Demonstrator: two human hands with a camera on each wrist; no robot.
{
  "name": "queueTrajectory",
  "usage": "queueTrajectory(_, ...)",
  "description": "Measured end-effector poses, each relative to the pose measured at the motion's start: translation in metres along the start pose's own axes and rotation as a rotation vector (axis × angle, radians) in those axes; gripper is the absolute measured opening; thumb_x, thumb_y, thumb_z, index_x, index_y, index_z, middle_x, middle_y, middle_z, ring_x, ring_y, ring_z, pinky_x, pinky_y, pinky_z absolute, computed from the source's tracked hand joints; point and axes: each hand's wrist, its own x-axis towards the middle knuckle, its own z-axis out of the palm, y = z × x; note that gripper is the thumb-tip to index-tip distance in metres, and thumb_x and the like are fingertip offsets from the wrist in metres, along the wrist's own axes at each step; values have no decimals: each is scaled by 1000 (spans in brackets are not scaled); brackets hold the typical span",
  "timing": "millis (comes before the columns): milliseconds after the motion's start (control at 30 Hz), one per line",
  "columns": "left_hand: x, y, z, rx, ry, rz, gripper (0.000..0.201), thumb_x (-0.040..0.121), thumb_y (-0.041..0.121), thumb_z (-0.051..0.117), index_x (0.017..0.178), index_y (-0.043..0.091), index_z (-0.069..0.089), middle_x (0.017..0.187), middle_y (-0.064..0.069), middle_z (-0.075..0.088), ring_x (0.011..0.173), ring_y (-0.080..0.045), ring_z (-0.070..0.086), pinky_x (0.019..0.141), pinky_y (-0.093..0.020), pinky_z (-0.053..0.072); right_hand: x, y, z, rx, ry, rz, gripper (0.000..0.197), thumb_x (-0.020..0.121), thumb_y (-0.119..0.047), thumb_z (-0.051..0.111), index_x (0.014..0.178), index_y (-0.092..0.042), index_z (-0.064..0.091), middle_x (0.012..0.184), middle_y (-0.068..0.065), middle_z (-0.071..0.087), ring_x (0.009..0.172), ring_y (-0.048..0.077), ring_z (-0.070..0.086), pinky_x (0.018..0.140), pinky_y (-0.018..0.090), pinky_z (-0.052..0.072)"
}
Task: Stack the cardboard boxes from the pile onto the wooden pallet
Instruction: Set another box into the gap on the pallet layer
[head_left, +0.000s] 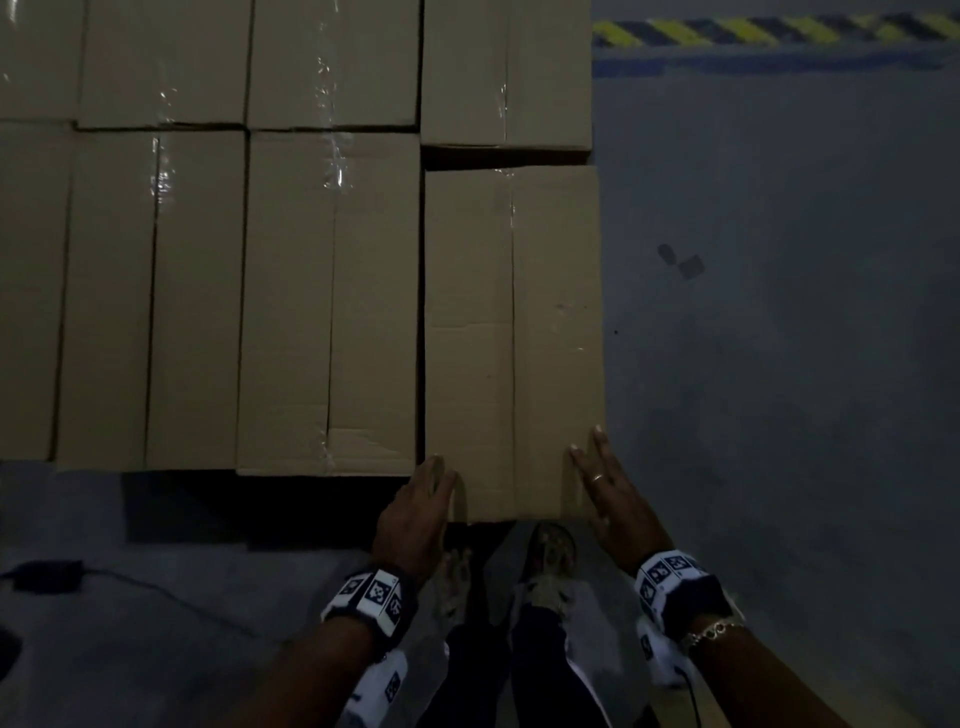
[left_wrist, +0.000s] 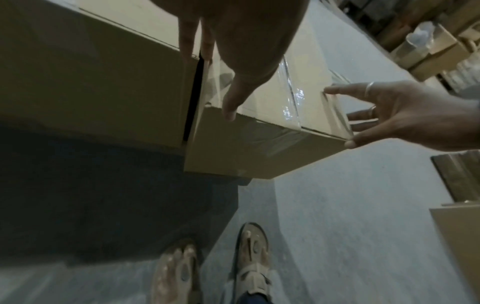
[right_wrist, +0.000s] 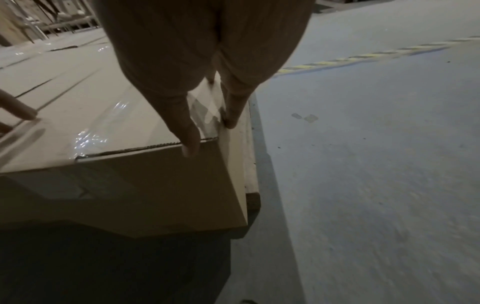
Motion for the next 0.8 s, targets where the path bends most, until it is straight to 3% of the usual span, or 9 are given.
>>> queueTrajectory(100,9,-3,0,123,6,16,82,57,9,85,130,14,49,147,-26,45,124,-44,56,89,-52,56,-2,2,3,-114,26,36,106,77,3,74,161,-26,16,168,5,-18,155,33,13,114,47,39)
queueTrajectory(167,10,-3,-1,251,4,28,80,59,15,87,132,8,54,149,-32,41,136,-46,45,104,-65,41,-3,2,5,-159,35,30,106,76,-3,76,161,-25,17,168,11,-12,154,36,15,115,48,37)
queueTrajectory(233,7,-5,-2,319,72,23,77,63,21,86,133,8,57,156,-31,33,144,-44,35,112,-70,23,-5,0,7,-184,48,31,104,76,-6,75,161,-25,18,169,14,-7,153,38,18,115,49,37)
queueTrajectory(300,4,-7,-5,316,128,2,88,64,30,86,143,13,52,163,-25,18,150,-39,24,113,-69,14,-6,1,9,-217,34,36,108,76,-16,79,161,-26,13,169,13,-9,153,37,15,118,48,33)
queueTrajectory(367,8,-11,-8,300,140,-18,112,59,45,88,154,15,36,167,-21,6,153,-37,14,114,-70,10,-3,1,9,-226,5,40,115,76,-24,82,161,-30,5,168,10,-16,155,35,7,122,44,25)
queueTrajectory(467,21,-20,-12,256,118,-33,140,52,66,84,161,15,12,167,-19,0,155,-35,7,116,-69,8,4,-1,7,-239,18,60,124,72,-27,85,161,-33,-1,168,10,-13,154,36,7,120,47,28)
queueTrajectory(567,28,-26,-14,216,48,-43,150,48,77,77,162,18,1,168,-14,-3,155,-37,3,117,-69,10,8,-6,7,-240,30,70,127,68,-26,88,160,-37,2,168,13,-9,153,38,11,116,52,36)
queueTrajectory(800,33,-30,-17,164,17,-56,146,54,55,89,161,16,-3,168,-12,-6,153,-40,9,109,-69,32,12,-7,7,-149,82,-18,103,78,-6,79,160,-28,21,169,13,-1,154,35,9,119,44,27)
